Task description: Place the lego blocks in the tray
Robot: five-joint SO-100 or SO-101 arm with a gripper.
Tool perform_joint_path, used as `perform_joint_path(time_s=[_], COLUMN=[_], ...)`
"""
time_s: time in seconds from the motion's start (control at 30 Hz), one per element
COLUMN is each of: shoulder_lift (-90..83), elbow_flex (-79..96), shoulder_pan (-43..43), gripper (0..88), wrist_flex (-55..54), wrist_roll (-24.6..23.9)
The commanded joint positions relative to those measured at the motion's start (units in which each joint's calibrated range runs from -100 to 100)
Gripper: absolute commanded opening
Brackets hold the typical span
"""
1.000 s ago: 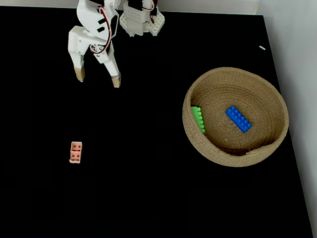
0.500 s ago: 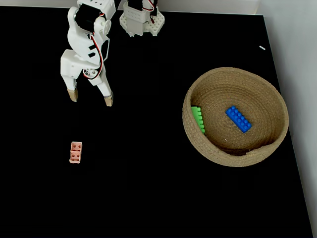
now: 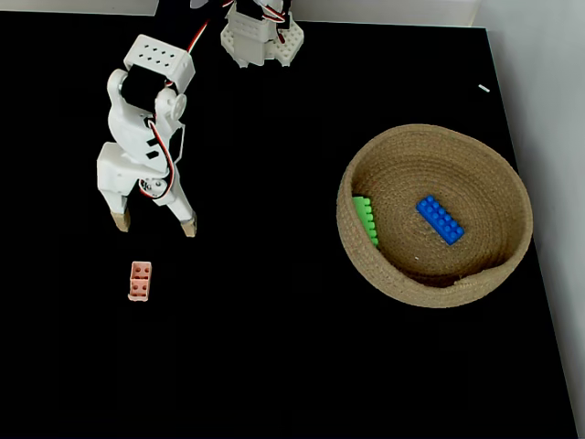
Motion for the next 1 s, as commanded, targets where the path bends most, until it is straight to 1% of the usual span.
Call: perform_joint_path(time_s=[0.0,0.2,0.53,0.97], shoulder_lift=[1.9,7.4,11.8,17.0], elbow_flex=[-8.0,-13.6,-19.5,-23.4], shoulder_pan=[0.5,0.7,0.2,-0.2], gripper=[34.2,33.7,32.8,29.6], wrist_flex=[-1.2,-2.0,-5.0,-6.5], wrist_roll=[0.2,0.4,0.2,-0.8])
